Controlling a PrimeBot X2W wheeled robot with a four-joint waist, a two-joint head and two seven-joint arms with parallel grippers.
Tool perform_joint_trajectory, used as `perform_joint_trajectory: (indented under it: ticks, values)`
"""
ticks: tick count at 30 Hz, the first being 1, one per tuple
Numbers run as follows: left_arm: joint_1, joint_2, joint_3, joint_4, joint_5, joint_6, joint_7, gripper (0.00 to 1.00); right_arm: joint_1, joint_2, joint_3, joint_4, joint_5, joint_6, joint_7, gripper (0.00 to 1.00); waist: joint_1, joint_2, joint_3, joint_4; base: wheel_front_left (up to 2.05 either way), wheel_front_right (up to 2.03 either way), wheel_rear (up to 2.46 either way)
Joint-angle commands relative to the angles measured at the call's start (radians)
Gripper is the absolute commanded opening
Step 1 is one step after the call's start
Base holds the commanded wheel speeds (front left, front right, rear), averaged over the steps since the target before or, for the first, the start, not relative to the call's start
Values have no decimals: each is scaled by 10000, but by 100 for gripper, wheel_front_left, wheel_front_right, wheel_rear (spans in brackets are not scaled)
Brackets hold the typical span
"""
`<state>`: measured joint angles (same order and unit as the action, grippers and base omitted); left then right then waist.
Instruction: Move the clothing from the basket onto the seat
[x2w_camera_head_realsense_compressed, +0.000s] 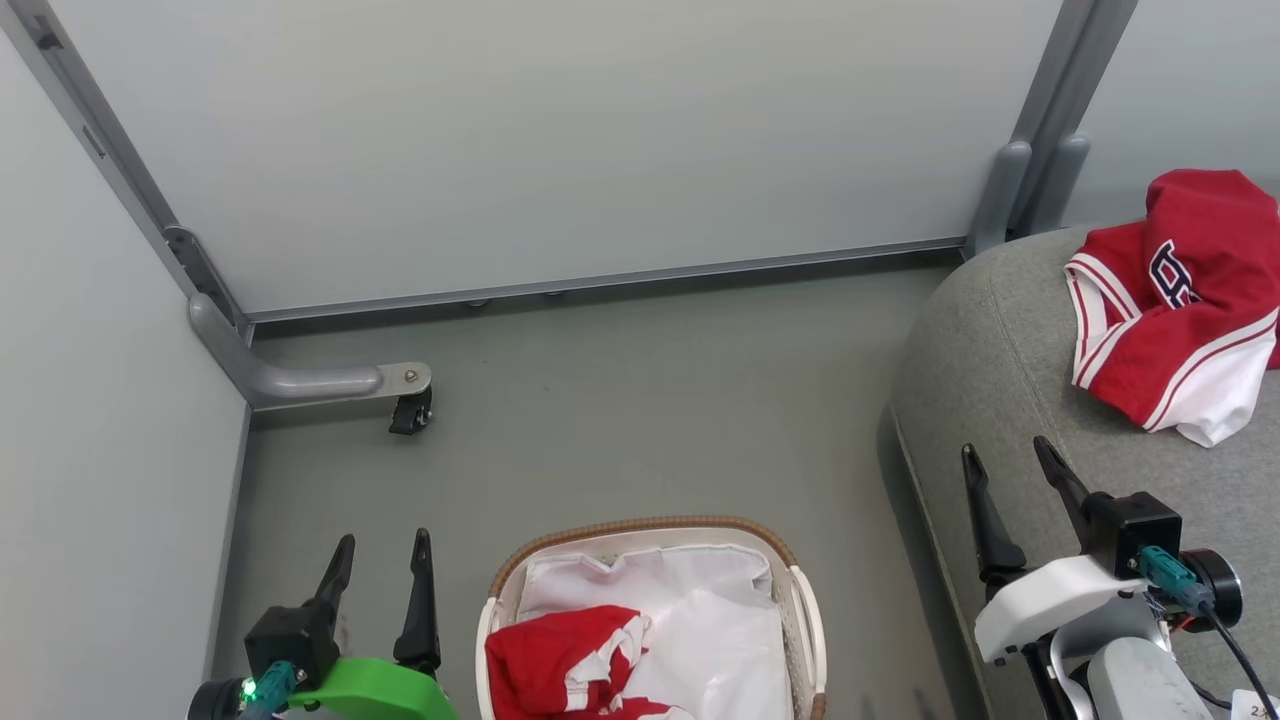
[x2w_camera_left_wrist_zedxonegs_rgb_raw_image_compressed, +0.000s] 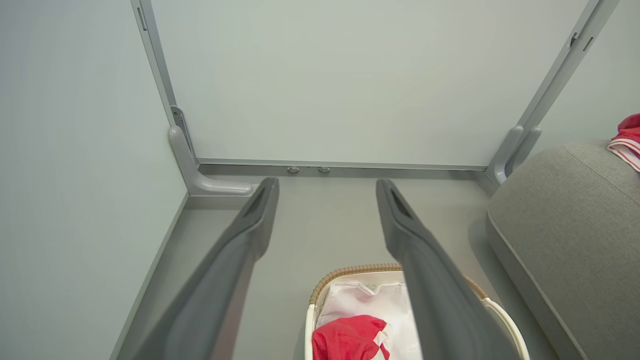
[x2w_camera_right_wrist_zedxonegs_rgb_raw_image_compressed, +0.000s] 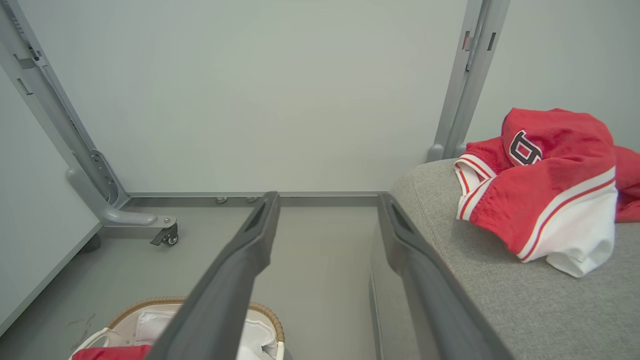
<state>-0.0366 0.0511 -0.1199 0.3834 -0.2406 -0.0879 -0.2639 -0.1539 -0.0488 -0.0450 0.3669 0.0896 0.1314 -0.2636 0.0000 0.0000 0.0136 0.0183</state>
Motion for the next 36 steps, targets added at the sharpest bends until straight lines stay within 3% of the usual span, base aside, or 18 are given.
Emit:
perform_joint_trajectory:
  ticks: [1, 26, 36]
  values:
    - [114, 1, 57, 7, 61, -44, -9, 100, 138, -39, 45, -59, 111, -14, -16, 100, 0, 0, -11, -12, 0, 0, 0]
    - [-218, -2, -211, 181, 73, -74, -9, 100, 102, -35, 138, 79, 233, -14, -16, 100, 0, 0, 76, -30, 0, 0, 0]
    - [-1376, 5, -787, 786, 593, -231, -9, 100, -422, -35, 141, -145, 182, -14, -16, 100, 0, 0, 872, 19, 0, 0, 0]
